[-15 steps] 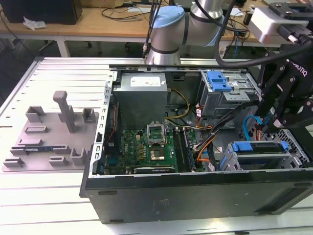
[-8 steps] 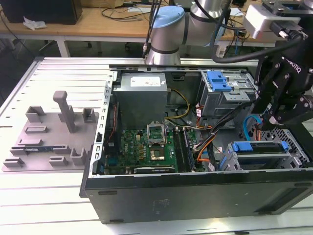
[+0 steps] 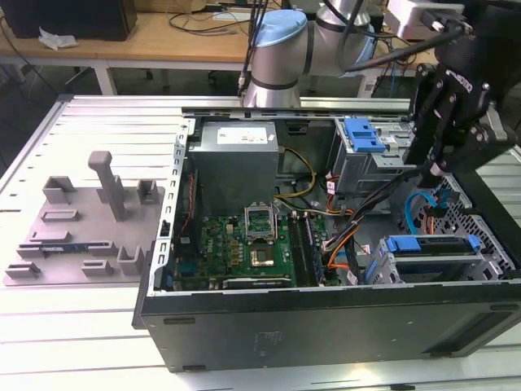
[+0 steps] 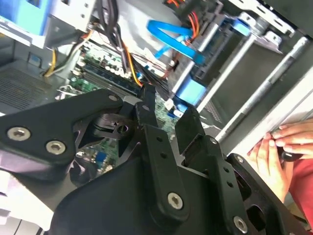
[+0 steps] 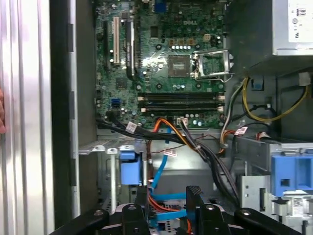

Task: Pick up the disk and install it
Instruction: 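Insert the first disk wire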

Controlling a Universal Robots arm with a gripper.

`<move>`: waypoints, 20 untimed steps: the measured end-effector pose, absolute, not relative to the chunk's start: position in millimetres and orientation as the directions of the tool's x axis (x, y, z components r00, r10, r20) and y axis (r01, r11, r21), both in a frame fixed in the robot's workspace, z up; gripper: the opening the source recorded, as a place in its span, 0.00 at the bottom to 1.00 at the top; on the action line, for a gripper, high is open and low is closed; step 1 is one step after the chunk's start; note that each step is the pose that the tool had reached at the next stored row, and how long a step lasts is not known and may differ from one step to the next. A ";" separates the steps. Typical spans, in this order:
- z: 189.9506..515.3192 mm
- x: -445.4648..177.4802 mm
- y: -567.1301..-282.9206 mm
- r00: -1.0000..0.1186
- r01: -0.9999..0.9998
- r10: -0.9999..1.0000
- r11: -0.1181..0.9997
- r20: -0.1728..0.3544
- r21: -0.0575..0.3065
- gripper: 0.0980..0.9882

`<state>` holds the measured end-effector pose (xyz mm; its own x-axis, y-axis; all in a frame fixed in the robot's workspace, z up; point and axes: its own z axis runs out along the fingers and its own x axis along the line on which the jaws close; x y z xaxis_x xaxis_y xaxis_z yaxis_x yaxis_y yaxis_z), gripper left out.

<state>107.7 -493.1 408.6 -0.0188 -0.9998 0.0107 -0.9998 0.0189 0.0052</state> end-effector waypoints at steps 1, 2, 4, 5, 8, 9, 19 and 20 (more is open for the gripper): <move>408.5 108.8 -490.2 -0.019 -1.000 -1.000 0.019 0.011 0.005 0.39; 408.6 110.1 -489.2 -0.019 -1.000 -1.000 0.019 0.011 0.005 0.39; 408.7 115.2 -488.7 -0.019 -1.000 -1.000 0.019 0.011 0.005 0.39; 408.5 120.1 -488.7 -0.020 -1.000 -1.000 0.020 0.011 0.005 0.39; 408.3 137.6 -488.6 -0.025 -1.000 -1.000 0.026 0.011 0.005 0.39; 408.4 137.8 -488.6 -0.036 -0.999 -0.999 0.036 0.012 0.005 0.39; 407.0 146.3 -486.8 -0.168 -0.986 -0.986 0.168 0.017 0.005 0.39; 406.6 150.5 -485.8 -0.173 -0.985 -0.985 0.173 0.017 0.005 0.39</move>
